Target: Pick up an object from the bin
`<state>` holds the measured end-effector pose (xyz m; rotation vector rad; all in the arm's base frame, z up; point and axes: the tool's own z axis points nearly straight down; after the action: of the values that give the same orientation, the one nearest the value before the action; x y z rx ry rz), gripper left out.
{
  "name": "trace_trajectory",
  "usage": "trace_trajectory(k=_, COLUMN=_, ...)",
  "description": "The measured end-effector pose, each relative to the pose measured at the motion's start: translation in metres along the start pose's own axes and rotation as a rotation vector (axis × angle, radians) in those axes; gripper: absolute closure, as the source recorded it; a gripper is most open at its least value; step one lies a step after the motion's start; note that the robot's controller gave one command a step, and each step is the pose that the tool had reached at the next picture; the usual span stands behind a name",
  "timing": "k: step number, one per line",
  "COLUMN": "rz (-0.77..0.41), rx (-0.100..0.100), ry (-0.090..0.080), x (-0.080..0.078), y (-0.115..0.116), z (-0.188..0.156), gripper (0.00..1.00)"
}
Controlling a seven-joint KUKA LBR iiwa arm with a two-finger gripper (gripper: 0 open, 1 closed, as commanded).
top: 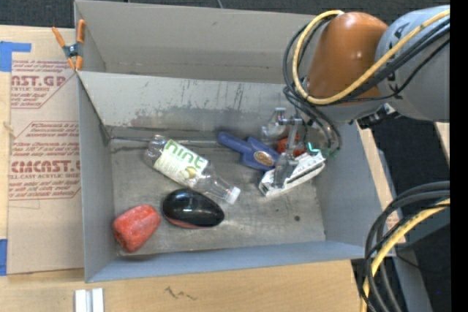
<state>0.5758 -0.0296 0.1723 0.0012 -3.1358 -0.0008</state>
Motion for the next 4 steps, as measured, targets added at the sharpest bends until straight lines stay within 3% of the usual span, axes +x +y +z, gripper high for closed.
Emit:
trace_trajectory(k=1, rz=0.0, rx=0.001, ry=-0.007, x=-0.002, y=0.0, z=-0.004, gripper=0.0)
trace_trajectory(k=2, rz=-0.135, rx=0.001, ry=-0.01, x=0.007, y=-0.031, z=0.042, gripper=0.0)
trace_trajectory(k=3, rz=-0.161, rx=0.002, ry=-0.005, x=0.026, y=-0.066, z=0.055, gripper=0.0)
trace_trajectory(k=4, rz=-0.185, rx=0.001, ry=-0.008, x=0.021, y=-0.064, z=0.056, gripper=0.0)
